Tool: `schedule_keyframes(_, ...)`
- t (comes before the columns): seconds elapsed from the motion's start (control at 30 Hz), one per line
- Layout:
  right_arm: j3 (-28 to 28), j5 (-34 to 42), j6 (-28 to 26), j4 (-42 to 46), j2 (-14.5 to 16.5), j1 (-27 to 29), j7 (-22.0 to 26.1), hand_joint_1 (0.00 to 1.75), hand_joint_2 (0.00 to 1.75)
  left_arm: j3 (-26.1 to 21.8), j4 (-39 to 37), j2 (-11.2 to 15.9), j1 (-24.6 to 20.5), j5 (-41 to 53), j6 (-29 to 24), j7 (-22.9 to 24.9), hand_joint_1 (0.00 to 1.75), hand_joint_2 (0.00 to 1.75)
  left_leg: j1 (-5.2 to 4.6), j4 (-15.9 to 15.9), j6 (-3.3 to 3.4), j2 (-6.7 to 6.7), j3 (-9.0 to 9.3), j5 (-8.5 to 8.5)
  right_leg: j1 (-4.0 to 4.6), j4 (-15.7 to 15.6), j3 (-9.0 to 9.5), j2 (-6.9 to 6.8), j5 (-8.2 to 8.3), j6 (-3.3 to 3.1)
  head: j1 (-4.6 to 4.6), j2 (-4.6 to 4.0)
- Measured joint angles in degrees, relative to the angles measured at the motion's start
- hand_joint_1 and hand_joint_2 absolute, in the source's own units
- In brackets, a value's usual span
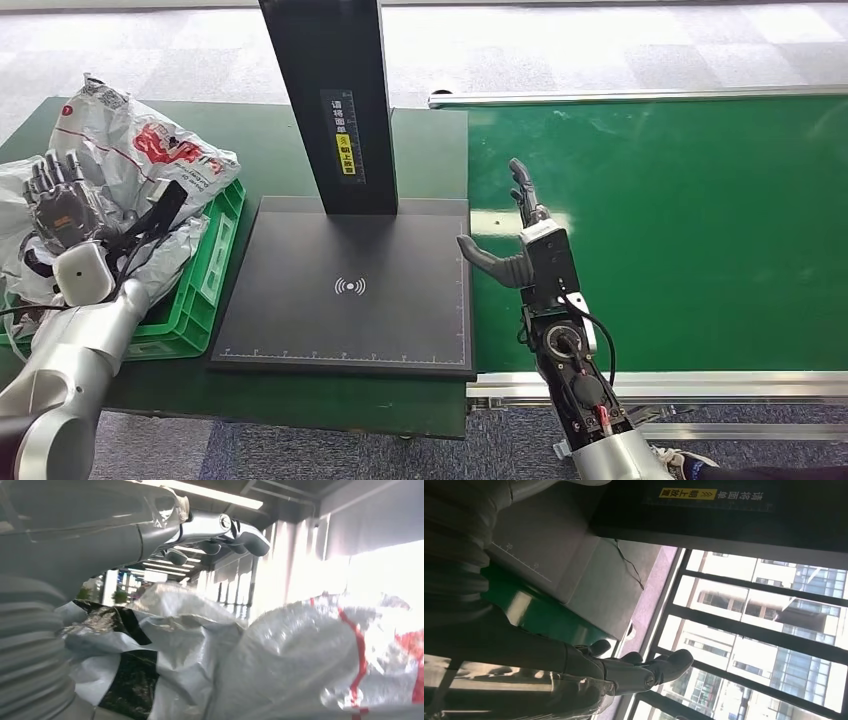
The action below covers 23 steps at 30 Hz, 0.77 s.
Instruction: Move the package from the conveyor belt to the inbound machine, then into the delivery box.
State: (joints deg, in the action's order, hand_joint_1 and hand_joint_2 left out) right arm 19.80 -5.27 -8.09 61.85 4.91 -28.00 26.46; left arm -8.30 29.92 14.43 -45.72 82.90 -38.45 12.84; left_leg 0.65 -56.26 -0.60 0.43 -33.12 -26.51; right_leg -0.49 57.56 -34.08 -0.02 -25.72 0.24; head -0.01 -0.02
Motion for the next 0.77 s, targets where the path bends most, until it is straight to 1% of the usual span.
schedule_keyframes(0.03,0.0,0.4,-0.3,0.1,0.0,0.0,0.0,0.0,1.75,-1.6,3.4,-0.5,1.7,-2.3,-0.7,-5.2,0.0,0.0,0.0,0.0,0.0,0.0,-0.02,0.0,0.0,0.0,-0.05,0.0,0.0,0.0,0.0,-0.01)
schedule_keyframes(0.13,0.0,1.6,-0.7,0.9,-0.2,0.1,0.0,0.0,1.75,-9.4,12.3,-3.9,4.9,-10.9,-1.2,-25.6,0.0,0.0,-0.01,0.0,0.0,-0.02,-0.13,-0.01,-0.01,0.0,-0.09,-0.03,-0.01,0.01,0.03,0.0)
schedule_keyframes(0.17,0.0,1.7,-0.7,1.2,-0.2,0.1,0.0,0.0,1.75,-12.1,14.2,-5.0,5.4,-12.6,-1.2,-30.5,0.0,0.0,-0.01,0.0,0.0,0.04,-0.14,-0.02,-0.01,0.0,-0.09,0.0,0.0,0.01,0.03,0.0)
schedule_keyframes(0.2,0.0,1.8,-0.7,1.5,-0.3,0.1,0.0,0.0,1.75,-14.4,15.8,-5.9,5.8,-13.6,-1.2,-33.2,0.0,0.0,-0.02,0.0,0.0,0.12,-0.13,-0.02,-0.02,0.0,-0.1,0.05,0.01,0.0,0.03,0.0)
schedule_keyframes(0.27,0.0,1.8,-0.8,2.0,-0.5,0.2,0.0,0.0,1.75,-18.3,18.3,-8.1,6.2,-15.9,-1.1,-36.8,0.0,0.0,-0.02,0.0,0.0,0.19,-0.09,-0.03,-0.02,0.0,-0.13,0.09,0.02,-0.01,0.0,-0.01)
schedule_keyframes(0.3,0.0,1.8,-0.8,2.3,-0.6,0.4,0.0,0.0,1.75,-19.9,18.9,-9.4,6.2,-18.8,-0.9,-39.4,0.0,0.0,-0.03,0.0,0.0,0.11,-0.08,-0.03,-0.03,0.0,-0.12,0.04,0.02,0.0,-0.01,-0.01)
schedule_keyframes(0.37,-0.1,1.7,-0.8,3.0,-1.0,0.8,0.0,0.0,1.75,-21.5,19.3,-12.6,6.5,-29.9,0.1,-46.8,0.0,0.0,-0.04,0.0,0.01,-0.14,-0.07,-0.02,-0.04,-0.1,-0.05,-0.16,0.0,0.01,-0.01,-0.01)
schedule_keyframes(0.4,-0.1,1.6,-0.7,3.4,-1.2,0.9,0.0,0.0,1.75,-21.1,19.9,-14.3,7.3,-37.2,0.4,-49.8,0.0,0.0,-0.05,0.0,0.01,-0.23,-0.07,-0.02,-0.05,-0.1,-0.01,-0.23,0.0,0.02,-0.01,-0.01)
schedule_keyframes(0.47,-0.4,1.4,-0.6,3.8,-1.7,1.0,-0.2,0.0,1.75,-17.6,23.5,-18.4,10.3,-50.0,-0.1,-52.2,0.0,0.0,-0.05,0.0,0.02,-0.23,-0.08,-0.02,-0.05,-0.1,0.05,-0.24,0.0,0.03,0.01,-0.01)
schedule_keyframes(0.5,-0.6,1.2,-0.4,4.0,-1.9,1.0,-0.5,0.0,1.75,-15.3,26.3,-20.5,12.0,-53.6,-0.6,-52.6,0.0,0.0,-0.06,0.0,0.02,-0.21,-0.11,-0.02,-0.06,-0.1,0.05,-0.23,0.0,0.03,0.01,-0.01)
schedule_keyframes(0.53,-0.8,0.9,-0.4,4.0,-2.1,1.0,-0.8,0.0,1.75,-13.3,29.5,-22.7,13.5,-54.8,-0.9,-52.8,0.0,0.0,-0.06,0.0,0.03,-0.18,-0.15,-0.03,-0.06,-0.1,0.04,-0.23,0.01,0.04,0.02,-0.01)
schedule_keyframes(0.6,-1.0,0.4,-0.3,4.0,-2.2,0.7,-1.3,0.0,1.75,-10.5,35.3,-26.4,15.3,-53.8,-1.1,-53.0,0.0,0.0,-0.08,0.0,0.06,-0.18,-0.19,-0.06,-0.09,-0.1,0.02,-0.23,0.02,0.06,0.02,-0.01)
schedule_keyframes(0.67,-1.1,0.2,-0.3,4.0,-2.2,0.5,-1.6,0.0,1.75,-9.0,39.7,-29.2,16.1,-53.0,-1.2,-53.1,0.0,0.0,-0.09,-0.1,0.08,-0.18,-0.19,-0.07,-0.1,-0.1,0.01,-0.23,0.02,0.06,0.01,-0.01)
schedule_keyframes(0.73,-1.2,0.1,-0.3,4.0,-2.2,0.4,-1.7,0.0,1.75,-8.2,42.5,-30.8,16.7,-53.1,-1.2,-53.1,0.0,0.87,-0.07,-0.1,0.08,-0.19,-0.18,-0.07,-0.08,-0.1,0.0,-0.23,0.02,0.06,0.0,-0.01)
schedule_keyframes(0.77,-1.2,0.1,-0.3,4.0,-2.2,0.3,-1.7,0.0,1.75,-8.0,43.1,-31.1,16.8,-53.1,-1.2,-53.1,0.0,1.16,-0.06,-0.1,0.08,-0.19,-0.17,-0.07,-0.08,-0.1,0.0,-0.23,0.02,0.06,-0.01,-0.01)
